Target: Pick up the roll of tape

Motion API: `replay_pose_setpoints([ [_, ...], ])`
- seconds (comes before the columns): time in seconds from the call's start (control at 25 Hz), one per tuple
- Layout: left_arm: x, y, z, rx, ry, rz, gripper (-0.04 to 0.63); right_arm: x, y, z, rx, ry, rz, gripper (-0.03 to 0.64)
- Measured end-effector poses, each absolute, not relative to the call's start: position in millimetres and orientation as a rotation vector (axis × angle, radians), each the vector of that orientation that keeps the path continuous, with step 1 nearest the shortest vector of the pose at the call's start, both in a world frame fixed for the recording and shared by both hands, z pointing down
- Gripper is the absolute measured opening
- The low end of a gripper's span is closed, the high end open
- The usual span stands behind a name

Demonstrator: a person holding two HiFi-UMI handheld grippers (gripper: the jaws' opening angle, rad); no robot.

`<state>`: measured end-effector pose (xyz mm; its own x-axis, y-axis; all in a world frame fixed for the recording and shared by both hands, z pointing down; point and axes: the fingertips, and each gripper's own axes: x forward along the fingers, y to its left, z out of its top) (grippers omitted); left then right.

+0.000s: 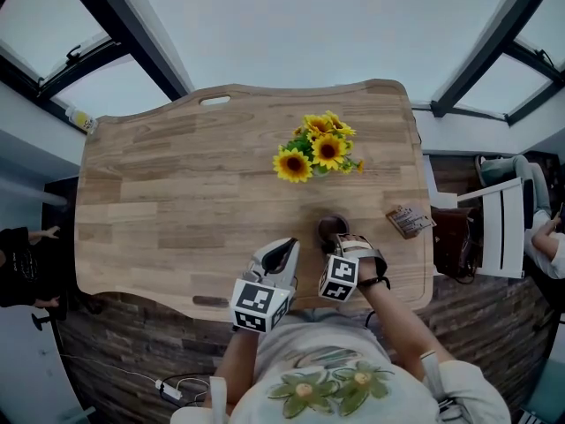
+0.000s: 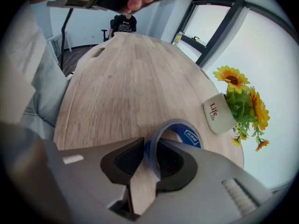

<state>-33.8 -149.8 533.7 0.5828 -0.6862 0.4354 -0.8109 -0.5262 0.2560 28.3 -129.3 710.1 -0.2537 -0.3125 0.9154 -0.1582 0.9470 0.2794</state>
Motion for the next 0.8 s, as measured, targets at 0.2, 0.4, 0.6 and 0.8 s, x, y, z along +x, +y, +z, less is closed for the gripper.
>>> replay_pose_setpoints([
  [0.2, -35.3, -145.3, 536.9, 2.380, -1.198, 0.405, 0.005, 26.0, -129.9, 706.0, 0.359, -1.852, -0.131, 0.084],
  [0.4, -35.4, -143.7, 539.2, 2.378, -1.199, 0.421, 0.005, 23.2, -132.6, 700.4, 0.372, -1.872, -0.113, 0.086],
  [0.6, -36.9, -142.6, 539.0, 2.378, -1.203, 0.420, 0.005, 21.3, -134.2, 693.2, 0.397, -1.886, -0.112, 0.086],
  [0.8, -38.4, -141.6, 538.2, 2.381, -1.202, 0.423, 0.005, 19.6, -137.7, 681.7, 0.426, -1.903, -0.114, 0.086],
])
